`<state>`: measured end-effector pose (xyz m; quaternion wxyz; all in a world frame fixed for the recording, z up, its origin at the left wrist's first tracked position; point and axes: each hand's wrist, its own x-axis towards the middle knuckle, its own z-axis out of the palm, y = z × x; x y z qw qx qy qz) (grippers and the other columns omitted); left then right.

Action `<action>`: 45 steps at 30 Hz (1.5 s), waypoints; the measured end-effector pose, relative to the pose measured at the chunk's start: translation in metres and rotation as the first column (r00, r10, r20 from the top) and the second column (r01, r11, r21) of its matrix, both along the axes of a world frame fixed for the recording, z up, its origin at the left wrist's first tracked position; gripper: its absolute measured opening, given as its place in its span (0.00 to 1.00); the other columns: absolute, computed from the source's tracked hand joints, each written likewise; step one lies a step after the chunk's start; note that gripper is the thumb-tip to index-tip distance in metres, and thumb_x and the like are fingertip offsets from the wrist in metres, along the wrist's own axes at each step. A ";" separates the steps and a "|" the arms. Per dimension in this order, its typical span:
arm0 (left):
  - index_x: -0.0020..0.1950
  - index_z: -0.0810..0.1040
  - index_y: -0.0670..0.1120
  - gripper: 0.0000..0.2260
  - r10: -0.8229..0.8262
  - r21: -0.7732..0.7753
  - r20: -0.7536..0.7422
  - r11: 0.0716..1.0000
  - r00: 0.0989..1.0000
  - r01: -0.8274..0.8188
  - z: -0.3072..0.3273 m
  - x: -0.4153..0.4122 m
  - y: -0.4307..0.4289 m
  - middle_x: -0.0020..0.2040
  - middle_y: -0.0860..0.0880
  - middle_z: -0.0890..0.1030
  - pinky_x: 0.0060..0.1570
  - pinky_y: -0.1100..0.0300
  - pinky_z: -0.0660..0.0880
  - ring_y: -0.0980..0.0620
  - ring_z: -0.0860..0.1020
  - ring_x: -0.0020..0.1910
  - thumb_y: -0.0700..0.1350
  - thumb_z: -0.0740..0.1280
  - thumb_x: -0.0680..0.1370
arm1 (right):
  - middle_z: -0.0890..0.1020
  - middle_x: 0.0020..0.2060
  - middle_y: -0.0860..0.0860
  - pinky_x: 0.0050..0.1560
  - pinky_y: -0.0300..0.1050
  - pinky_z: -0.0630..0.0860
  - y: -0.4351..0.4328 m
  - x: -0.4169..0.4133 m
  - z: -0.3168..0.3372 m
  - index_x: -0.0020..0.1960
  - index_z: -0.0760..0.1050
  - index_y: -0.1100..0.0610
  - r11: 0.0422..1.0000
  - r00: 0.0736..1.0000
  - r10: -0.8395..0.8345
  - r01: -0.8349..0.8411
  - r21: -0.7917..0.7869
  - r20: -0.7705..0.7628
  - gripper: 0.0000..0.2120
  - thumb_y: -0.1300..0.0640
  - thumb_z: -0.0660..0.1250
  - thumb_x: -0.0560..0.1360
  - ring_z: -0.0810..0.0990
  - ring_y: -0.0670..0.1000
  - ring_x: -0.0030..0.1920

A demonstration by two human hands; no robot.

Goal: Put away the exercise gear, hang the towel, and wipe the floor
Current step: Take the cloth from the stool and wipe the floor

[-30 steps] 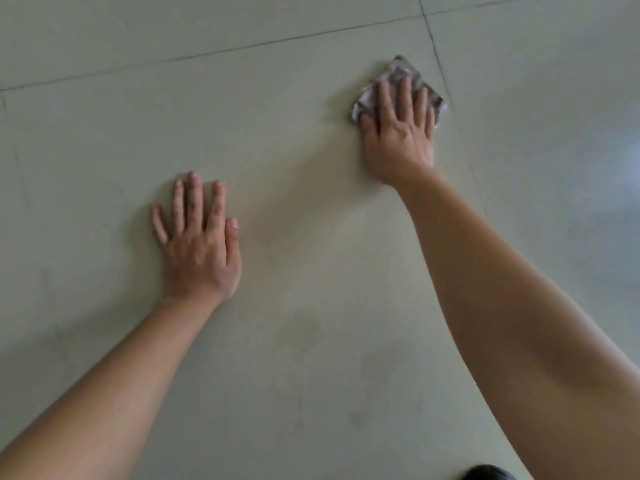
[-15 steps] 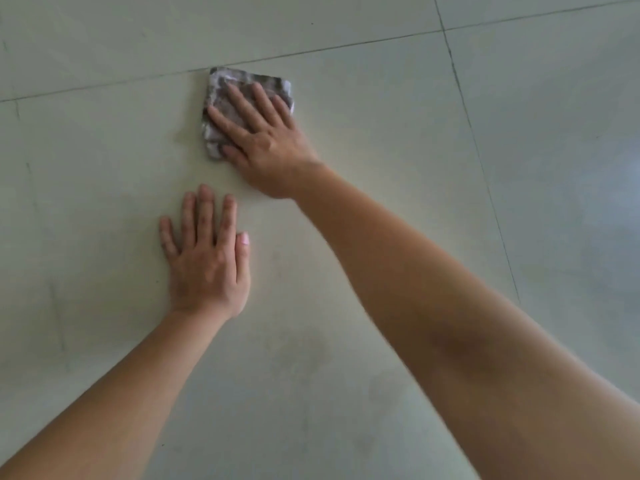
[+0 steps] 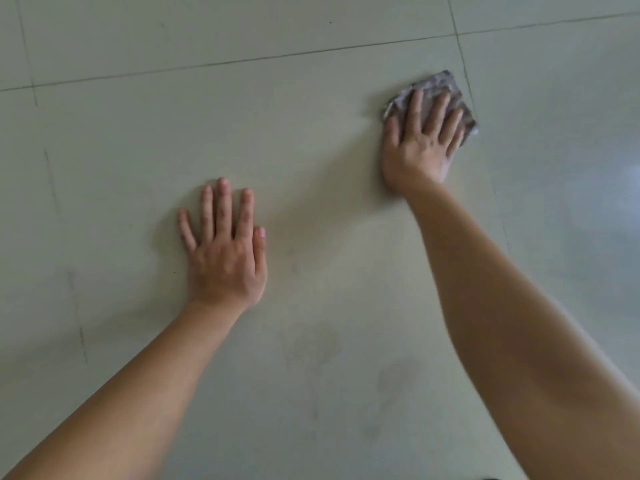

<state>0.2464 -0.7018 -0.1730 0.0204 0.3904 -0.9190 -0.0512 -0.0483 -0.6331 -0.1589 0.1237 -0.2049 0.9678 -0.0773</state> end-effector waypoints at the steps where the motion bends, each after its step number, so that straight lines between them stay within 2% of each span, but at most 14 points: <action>1: 0.80 0.59 0.46 0.26 0.001 0.004 -0.003 1.000 1.000 -0.001 0.001 0.000 -0.001 0.80 0.41 0.55 0.74 0.35 0.49 0.40 0.53 0.79 0.53 0.50 0.83 | 0.45 0.82 0.56 0.79 0.57 0.37 -0.001 0.020 0.000 0.82 0.48 0.45 0.998 0.998 0.055 -0.055 -0.015 0.003 0.30 0.38 0.47 0.83 0.41 0.61 0.81; 6: 0.79 0.59 0.46 0.25 0.008 0.054 -0.008 0.999 1.000 -0.007 0.002 -0.005 -0.002 0.80 0.41 0.55 0.73 0.35 0.48 0.40 0.53 0.79 0.53 0.51 0.83 | 0.45 0.82 0.55 0.79 0.56 0.36 0.037 0.120 0.004 0.82 0.48 0.44 0.944 0.942 0.330 -0.327 -0.047 0.056 0.28 0.40 0.47 0.84 0.39 0.61 0.81; 10: 0.79 0.58 0.46 0.26 0.015 0.089 0.006 0.996 1.000 -0.015 0.002 -0.002 -0.001 0.80 0.41 0.55 0.73 0.34 0.48 0.39 0.53 0.79 0.53 0.50 0.82 | 0.47 0.82 0.56 0.80 0.57 0.39 0.102 0.197 0.009 0.82 0.52 0.46 0.904 0.900 0.427 -0.423 -0.057 0.089 0.27 0.42 0.50 0.85 0.39 0.59 0.81; 14: 0.79 0.59 0.46 0.26 0.027 0.114 -0.015 0.993 1.000 -0.025 0.004 -0.001 -0.006 0.80 0.40 0.56 0.73 0.33 0.48 0.39 0.53 0.79 0.53 0.50 0.82 | 0.44 0.82 0.53 0.80 0.57 0.42 0.171 0.232 0.015 0.82 0.48 0.43 0.873 0.864 0.483 -0.488 0.004 0.142 0.27 0.41 0.48 0.85 0.38 0.58 0.81; 16: 0.79 0.60 0.46 0.26 0.026 0.133 -0.020 0.991 0.999 -0.023 0.003 -0.003 -0.006 0.80 0.40 0.55 0.73 0.33 0.47 0.40 0.52 0.79 0.53 0.50 0.82 | 0.43 0.82 0.51 0.80 0.56 0.42 0.212 0.232 0.019 0.82 0.48 0.41 0.909 0.905 0.403 -0.413 0.053 0.137 0.27 0.38 0.47 0.85 0.37 0.57 0.81; 19: 0.79 0.59 0.45 0.26 0.021 0.140 -0.023 0.990 1.000 -0.017 0.004 -0.002 -0.004 0.80 0.40 0.55 0.72 0.32 0.47 0.40 0.52 0.79 0.52 0.50 0.82 | 0.39 0.81 0.47 0.80 0.53 0.39 0.277 0.226 0.026 0.81 0.44 0.37 0.990 0.985 -0.006 -0.018 0.139 0.170 0.29 0.33 0.46 0.82 0.34 0.54 0.80; 22: 0.79 0.59 0.45 0.25 0.002 0.144 -0.030 0.990 1.000 0.003 0.002 -0.003 -0.005 0.80 0.39 0.54 0.72 0.31 0.46 0.39 0.51 0.79 0.52 0.51 0.82 | 0.36 0.81 0.48 0.80 0.53 0.36 0.317 0.231 0.030 0.81 0.40 0.37 0.929 0.916 -0.347 0.305 0.209 0.203 0.31 0.33 0.46 0.81 0.33 0.55 0.80; 25: 0.79 0.57 0.43 0.26 -0.011 0.150 0.023 0.989 1.000 0.007 0.001 -0.007 -0.002 0.80 0.38 0.52 0.71 0.31 0.45 0.37 0.49 0.79 0.51 0.51 0.83 | 0.33 0.80 0.50 0.79 0.54 0.34 0.320 0.227 0.028 0.81 0.38 0.39 0.908 0.882 -0.404 0.355 0.221 0.243 0.31 0.35 0.46 0.82 0.32 0.58 0.80; 29: 0.80 0.52 0.42 0.26 -0.038 0.189 0.175 0.982 0.984 0.004 0.022 -0.021 0.000 0.80 0.38 0.47 0.73 0.31 0.46 0.37 0.46 0.79 0.47 0.54 0.84 | 0.32 0.80 0.51 0.79 0.56 0.34 0.317 0.227 0.034 0.81 0.37 0.39 0.916 0.870 -0.386 0.322 0.241 0.306 0.32 0.34 0.45 0.82 0.32 0.61 0.79; 31: 0.81 0.51 0.46 0.27 -0.205 0.150 0.218 0.973 0.954 0.175 0.035 -0.023 0.012 0.81 0.39 0.45 0.73 0.33 0.47 0.38 0.46 0.79 0.46 0.56 0.83 | 0.32 0.80 0.51 0.79 0.57 0.35 0.324 0.224 0.037 0.81 0.37 0.39 0.933 0.888 -0.340 0.278 0.229 0.308 0.32 0.34 0.46 0.82 0.32 0.61 0.79; 33: 0.81 0.53 0.49 0.28 -0.406 0.130 0.222 0.913 0.886 0.386 0.047 -0.022 0.044 0.81 0.41 0.45 0.73 0.36 0.49 0.39 0.47 0.79 0.46 0.57 0.82 | 0.33 0.80 0.51 0.79 0.56 0.35 0.332 0.209 0.043 0.81 0.38 0.38 0.956 0.916 -0.256 0.194 0.220 0.308 0.31 0.33 0.45 0.82 0.32 0.61 0.79; 36: 0.80 0.56 0.51 0.26 -0.561 0.211 0.207 0.825 0.801 0.524 0.055 -0.021 0.118 0.82 0.44 0.45 0.74 0.41 0.53 0.41 0.48 0.80 0.44 0.56 0.82 | 0.35 0.81 0.51 0.79 0.56 0.36 0.341 0.181 0.047 0.80 0.38 0.36 0.973 0.947 -0.112 0.043 0.225 0.302 0.30 0.32 0.43 0.81 0.33 0.62 0.80; 40: 0.79 0.58 0.52 0.26 -0.558 0.292 0.171 0.816 0.812 0.499 0.054 -0.021 0.220 0.82 0.48 0.49 0.74 0.43 0.55 0.44 0.52 0.79 0.44 0.57 0.81 | 0.36 0.81 0.50 0.79 0.58 0.37 0.344 0.148 0.038 0.80 0.39 0.36 0.983 0.969 0.042 -0.083 0.162 0.243 0.30 0.32 0.42 0.81 0.33 0.62 0.79; 45: 0.80 0.54 0.50 0.30 -0.354 0.314 0.291 0.913 0.889 0.261 0.054 -0.025 0.291 0.82 0.50 0.48 0.75 0.43 0.51 0.46 0.47 0.80 0.41 0.58 0.79 | 0.36 0.81 0.51 0.78 0.59 0.34 0.350 0.125 0.030 0.81 0.39 0.37 0.973 0.951 0.177 -0.207 0.098 0.252 0.30 0.33 0.42 0.82 0.32 0.63 0.79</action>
